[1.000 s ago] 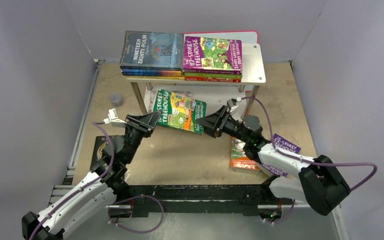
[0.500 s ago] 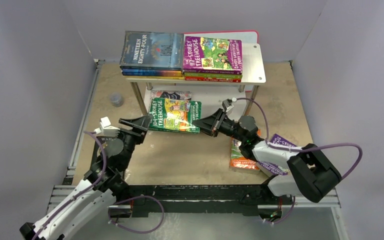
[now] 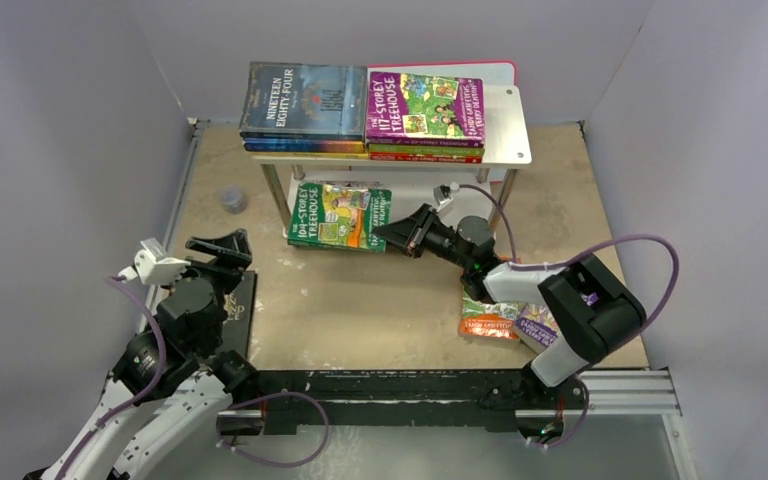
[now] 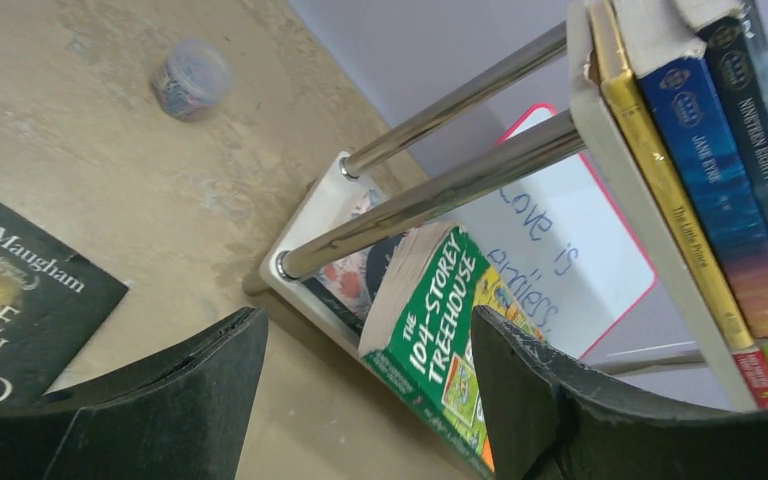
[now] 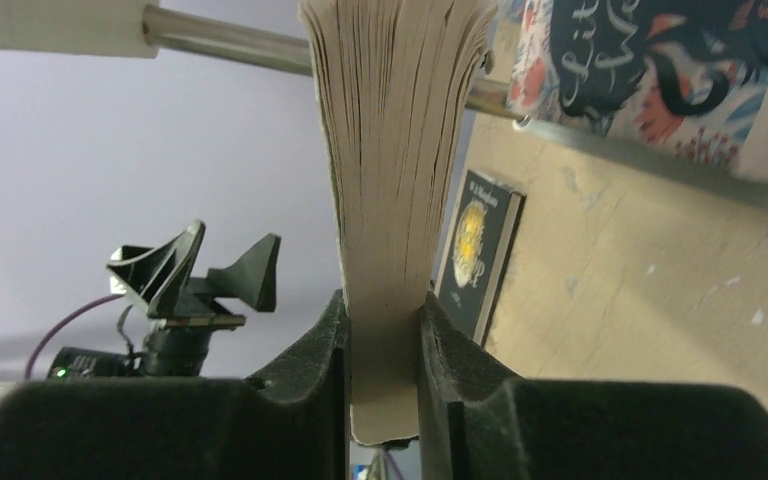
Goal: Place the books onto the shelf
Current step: Pick up the book from the center of the board, then place the book on the shelf.
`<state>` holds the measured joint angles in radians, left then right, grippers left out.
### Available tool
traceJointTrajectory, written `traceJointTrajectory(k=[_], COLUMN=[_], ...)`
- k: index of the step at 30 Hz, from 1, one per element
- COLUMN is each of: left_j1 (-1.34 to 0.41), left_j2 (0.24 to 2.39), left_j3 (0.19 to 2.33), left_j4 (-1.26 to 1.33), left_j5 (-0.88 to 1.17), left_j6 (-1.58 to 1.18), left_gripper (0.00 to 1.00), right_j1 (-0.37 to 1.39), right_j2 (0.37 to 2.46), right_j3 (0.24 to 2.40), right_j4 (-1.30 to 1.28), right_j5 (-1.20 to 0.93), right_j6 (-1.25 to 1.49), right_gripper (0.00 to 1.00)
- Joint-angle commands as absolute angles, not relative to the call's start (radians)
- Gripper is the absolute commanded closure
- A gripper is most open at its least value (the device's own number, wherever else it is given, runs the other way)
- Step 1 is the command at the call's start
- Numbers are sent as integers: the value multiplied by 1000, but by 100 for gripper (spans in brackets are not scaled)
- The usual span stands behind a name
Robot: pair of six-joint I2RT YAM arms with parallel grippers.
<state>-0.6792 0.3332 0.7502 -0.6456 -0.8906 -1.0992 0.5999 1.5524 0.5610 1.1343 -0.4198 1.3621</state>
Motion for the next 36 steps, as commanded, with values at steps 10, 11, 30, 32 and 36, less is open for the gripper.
traceJointTrajectory(k=[10,11,30,32,36], left_j1=[-677,-677,-678,-677,-678], left_j2=[389,394,367,359,355], left_j3=[718,717,704,702,677], left_j4=[-612,-611,-653,-659,-618], left_j5=[-796,-795,-827,-831,-819], left_j6=[-934,-936,-969,-973,-980], left_gripper=[28,29,30,31,32], right_j1=[562,561,546,544,538], right_j2=[1680,1674,1802,1809,1823], right_j3=[786,793,978,1006,1032], right_j4=[1233,1210,994,936,820], right_j5=[-380,-369,-369,-382,-374], right_j6=[1132,1110,945,940,936], right_gripper=[100,100,100,100,100])
